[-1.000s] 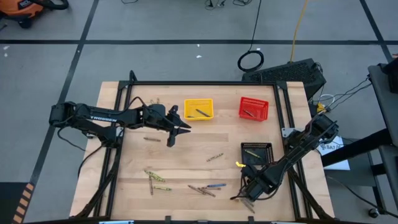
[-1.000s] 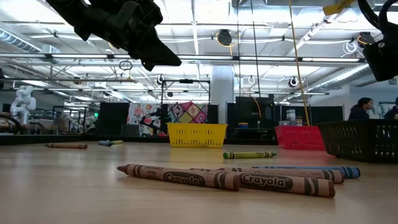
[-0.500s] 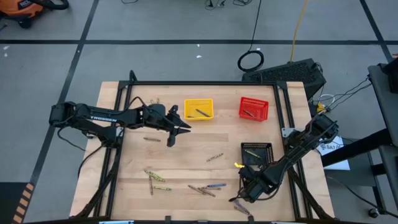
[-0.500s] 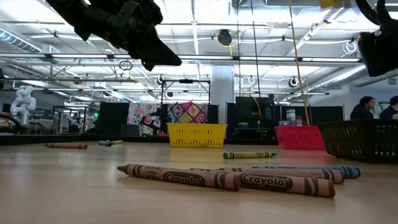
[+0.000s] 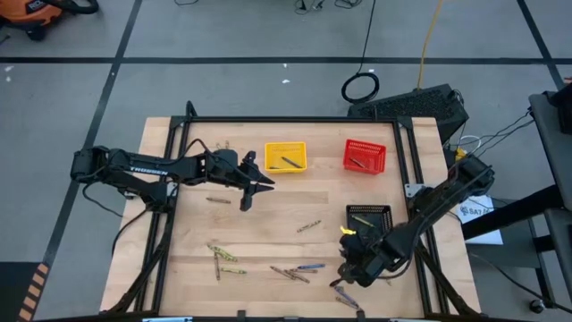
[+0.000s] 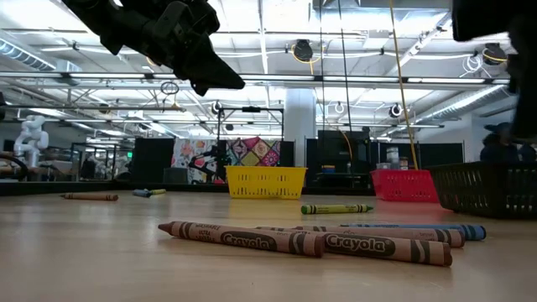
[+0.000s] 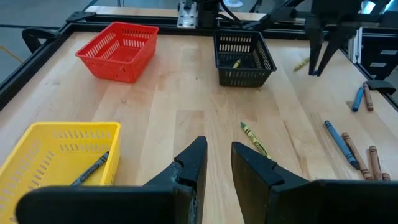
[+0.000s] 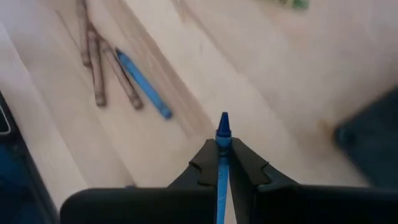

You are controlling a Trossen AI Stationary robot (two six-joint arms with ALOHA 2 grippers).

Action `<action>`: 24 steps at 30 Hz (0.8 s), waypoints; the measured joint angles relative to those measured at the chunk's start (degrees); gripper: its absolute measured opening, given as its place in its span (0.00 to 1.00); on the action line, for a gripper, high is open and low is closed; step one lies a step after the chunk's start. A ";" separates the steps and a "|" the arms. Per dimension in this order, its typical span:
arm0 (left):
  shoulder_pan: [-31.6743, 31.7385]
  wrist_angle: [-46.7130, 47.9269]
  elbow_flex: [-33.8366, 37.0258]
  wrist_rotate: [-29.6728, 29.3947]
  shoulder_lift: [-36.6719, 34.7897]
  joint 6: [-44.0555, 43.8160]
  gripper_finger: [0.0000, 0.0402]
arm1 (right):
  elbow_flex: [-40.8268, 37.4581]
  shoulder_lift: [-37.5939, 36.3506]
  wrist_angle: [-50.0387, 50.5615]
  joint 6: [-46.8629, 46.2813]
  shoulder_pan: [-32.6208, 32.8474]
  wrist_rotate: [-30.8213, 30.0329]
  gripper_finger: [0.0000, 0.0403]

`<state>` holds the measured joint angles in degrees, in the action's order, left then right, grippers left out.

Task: Sort crayons
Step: Put the blue crayon into the yellow bin

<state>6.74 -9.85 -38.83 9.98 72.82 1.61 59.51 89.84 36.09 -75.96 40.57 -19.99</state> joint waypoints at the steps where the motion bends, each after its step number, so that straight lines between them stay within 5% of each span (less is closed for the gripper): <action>1: 0.00 0.00 0.00 0.00 0.00 -0.10 0.19 | 0.00 -0.15 -0.27 1.35 -0.31 -1.12 0.00; 24: 0.00 -1.84 0.00 1.82 2.94 -2.83 0.19 | 0.00 -2.14 -14.75 38.66 -16.42 -5.98 0.00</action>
<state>6.74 -11.69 -38.83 11.80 75.75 -1.23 59.51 87.70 21.35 -37.30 24.15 -25.97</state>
